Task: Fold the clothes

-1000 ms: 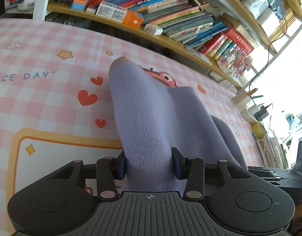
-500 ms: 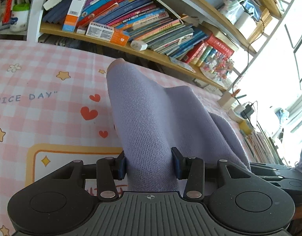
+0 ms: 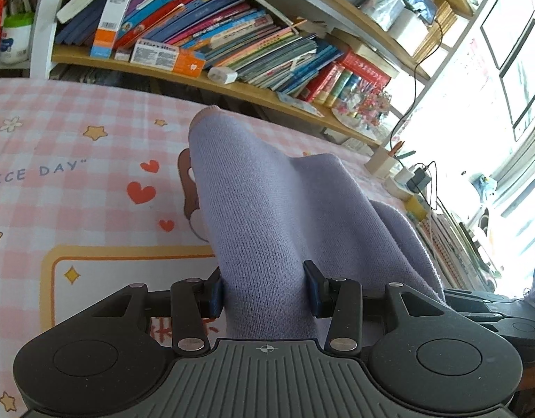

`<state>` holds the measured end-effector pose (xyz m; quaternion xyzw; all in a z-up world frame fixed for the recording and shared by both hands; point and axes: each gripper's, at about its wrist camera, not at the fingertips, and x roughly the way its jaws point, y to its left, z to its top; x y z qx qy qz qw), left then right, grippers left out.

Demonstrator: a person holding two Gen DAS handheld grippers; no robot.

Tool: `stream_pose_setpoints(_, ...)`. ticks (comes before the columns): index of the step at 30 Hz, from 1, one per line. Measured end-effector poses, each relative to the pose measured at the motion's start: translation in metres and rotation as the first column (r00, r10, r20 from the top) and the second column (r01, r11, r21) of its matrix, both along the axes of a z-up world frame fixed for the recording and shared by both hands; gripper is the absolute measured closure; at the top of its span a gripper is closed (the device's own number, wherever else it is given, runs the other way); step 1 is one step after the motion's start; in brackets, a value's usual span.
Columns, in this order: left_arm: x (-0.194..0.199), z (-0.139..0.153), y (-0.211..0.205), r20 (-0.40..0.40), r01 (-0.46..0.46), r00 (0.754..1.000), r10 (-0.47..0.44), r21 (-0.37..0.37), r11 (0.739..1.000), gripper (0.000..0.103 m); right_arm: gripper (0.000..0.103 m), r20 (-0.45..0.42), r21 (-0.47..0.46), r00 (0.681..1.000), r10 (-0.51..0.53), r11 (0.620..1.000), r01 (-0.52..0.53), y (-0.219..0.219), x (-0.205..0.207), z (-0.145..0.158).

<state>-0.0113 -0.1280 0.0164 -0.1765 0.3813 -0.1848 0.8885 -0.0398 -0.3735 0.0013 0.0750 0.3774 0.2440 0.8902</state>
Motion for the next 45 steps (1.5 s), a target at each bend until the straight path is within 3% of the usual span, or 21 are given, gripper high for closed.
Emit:
stream_pose_setpoints(14, -0.023, 0.014, -0.046, 0.004, -0.026, 1.0, 0.026, 0.051, 0.998, 0.06, 0.074, 0.018, 0.05, 0.999, 0.034, 0.998, -0.035, -0.048, -0.014, -0.002)
stream_pose_setpoints(27, -0.045, 0.016, -0.09, -0.001, 0.026, 1.0, -0.026, 0.066, 0.997, 0.06, 0.074, 0.013, 0.082, 1.0, -0.018, 0.996, 0.017, -0.096, -0.046, -0.008)
stream_pose_setpoints(45, -0.064, 0.016, -0.075, -0.006, -0.028, 1.0, 0.028, 0.063, 0.998, 0.06, 0.074, 0.015, 0.08, 0.999, 0.037, 0.996, -0.038, -0.088, -0.055, -0.005)
